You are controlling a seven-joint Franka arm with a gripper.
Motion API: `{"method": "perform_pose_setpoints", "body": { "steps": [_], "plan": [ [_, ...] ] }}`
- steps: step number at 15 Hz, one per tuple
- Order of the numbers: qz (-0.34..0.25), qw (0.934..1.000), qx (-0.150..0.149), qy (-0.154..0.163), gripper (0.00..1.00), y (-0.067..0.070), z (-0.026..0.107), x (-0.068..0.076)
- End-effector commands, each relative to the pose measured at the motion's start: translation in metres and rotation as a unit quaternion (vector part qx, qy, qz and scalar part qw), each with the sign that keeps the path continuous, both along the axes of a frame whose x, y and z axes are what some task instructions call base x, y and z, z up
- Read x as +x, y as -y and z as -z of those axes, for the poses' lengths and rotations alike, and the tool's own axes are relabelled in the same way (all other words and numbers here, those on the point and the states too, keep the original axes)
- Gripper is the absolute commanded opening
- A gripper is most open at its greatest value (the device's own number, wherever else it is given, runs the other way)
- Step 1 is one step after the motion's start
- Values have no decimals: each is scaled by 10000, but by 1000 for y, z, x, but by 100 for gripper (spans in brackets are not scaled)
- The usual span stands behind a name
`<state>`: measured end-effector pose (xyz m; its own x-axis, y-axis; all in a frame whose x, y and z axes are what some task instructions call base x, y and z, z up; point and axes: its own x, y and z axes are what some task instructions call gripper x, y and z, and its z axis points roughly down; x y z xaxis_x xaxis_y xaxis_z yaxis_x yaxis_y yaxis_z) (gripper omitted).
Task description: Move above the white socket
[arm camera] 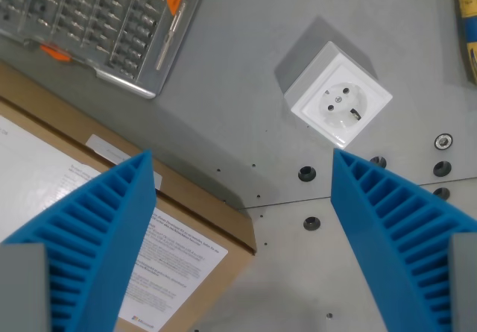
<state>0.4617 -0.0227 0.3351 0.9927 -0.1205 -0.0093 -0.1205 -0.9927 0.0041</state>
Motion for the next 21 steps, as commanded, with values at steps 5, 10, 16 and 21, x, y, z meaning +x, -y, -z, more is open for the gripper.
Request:
{"method": "perform_pose_setpoints", "body": {
  "steps": [5, 10, 16, 21],
  "plan": [
    [-40, 10000, 0, 29, 100, 0, -2, 0],
    [-282, 9996, 9, 49, 100, 2, 1, -1],
    [-686, 9975, 41, 176, 100, 7, 9, -3],
    [-1184, 9923, 29, 369, 100, 15, 22, -6]
  ]
}}
